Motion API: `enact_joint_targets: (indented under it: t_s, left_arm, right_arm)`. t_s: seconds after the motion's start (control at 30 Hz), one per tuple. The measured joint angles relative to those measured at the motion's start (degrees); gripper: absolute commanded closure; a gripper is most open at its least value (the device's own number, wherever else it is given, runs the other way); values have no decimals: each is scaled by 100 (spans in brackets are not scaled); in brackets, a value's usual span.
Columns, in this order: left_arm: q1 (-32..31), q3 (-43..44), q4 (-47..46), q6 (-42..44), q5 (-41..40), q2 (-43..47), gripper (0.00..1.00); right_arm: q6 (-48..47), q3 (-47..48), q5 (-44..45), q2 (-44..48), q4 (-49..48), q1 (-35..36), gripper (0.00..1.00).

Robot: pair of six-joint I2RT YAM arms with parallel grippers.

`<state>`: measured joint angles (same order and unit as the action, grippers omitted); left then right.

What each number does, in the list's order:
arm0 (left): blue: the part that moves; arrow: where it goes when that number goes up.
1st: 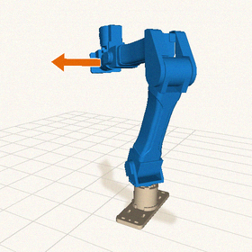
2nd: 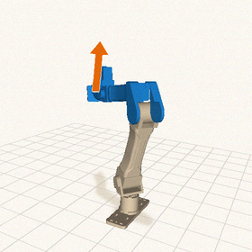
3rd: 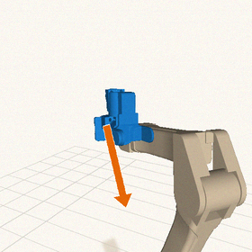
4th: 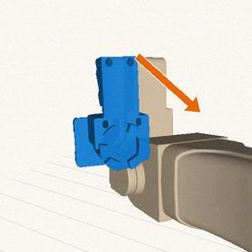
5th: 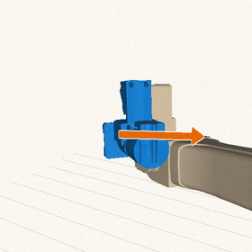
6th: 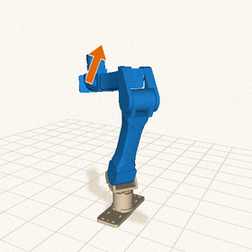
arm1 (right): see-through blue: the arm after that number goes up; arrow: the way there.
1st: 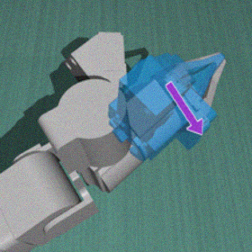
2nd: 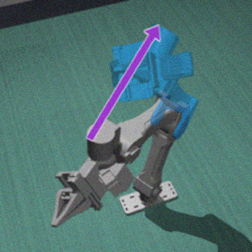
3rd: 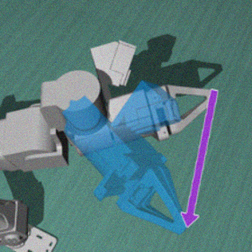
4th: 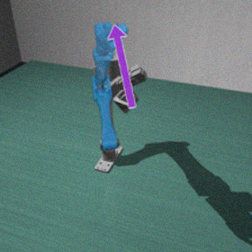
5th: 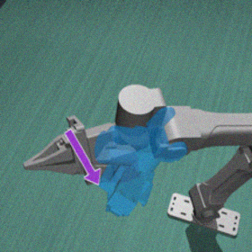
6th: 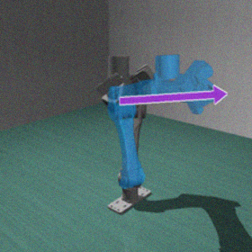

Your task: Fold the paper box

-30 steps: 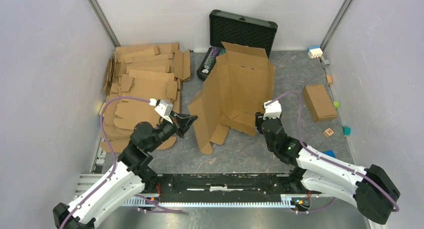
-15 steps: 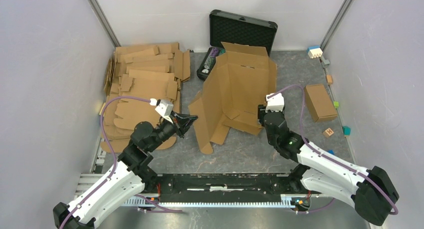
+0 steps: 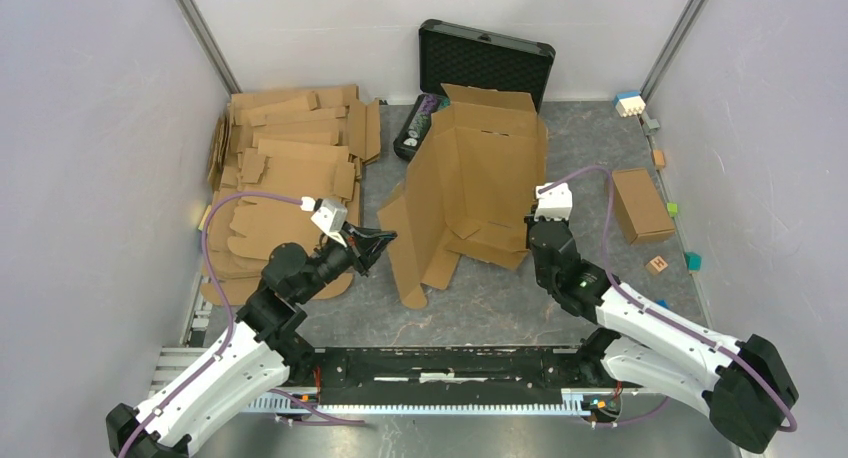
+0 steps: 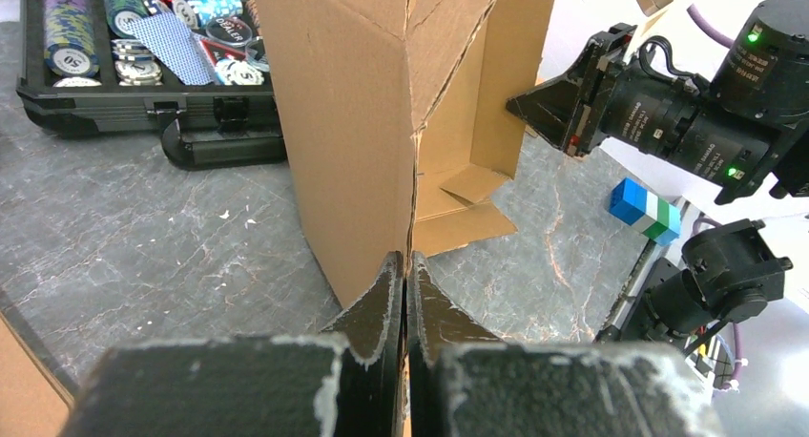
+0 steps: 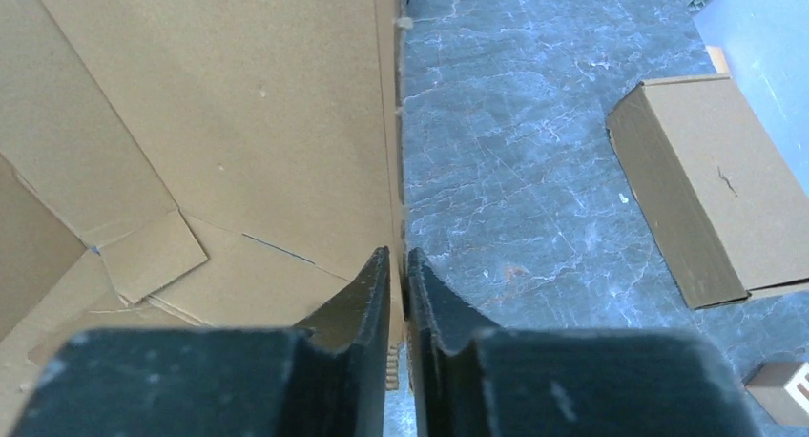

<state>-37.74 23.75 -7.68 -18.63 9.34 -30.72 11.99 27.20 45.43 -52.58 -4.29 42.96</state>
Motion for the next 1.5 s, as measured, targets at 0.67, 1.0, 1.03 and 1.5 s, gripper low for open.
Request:
enact_joint_targets:
  t_s: [0.67, 1.0, 1.03, 1.5]
  left_arm:
    - [-201, -173, -417, -26, 601, -107, 98]
    - [-260, -372, -621, -199, 671, -13, 98]
    - [-260, -374, -619, -212, 682, -7, 98]
    - [-264, -560, -925, -474, 750, 13, 98]
  right_arm:
    - [1176, -1384, -173, 260, -1178, -17, 93]
    - [1910, -874, 83, -455, -970, 170, 92]
    - [1991, -815, 98, -507, -909, 190, 91]
    - [3128, -756, 46, -365, -540, 236, 81]
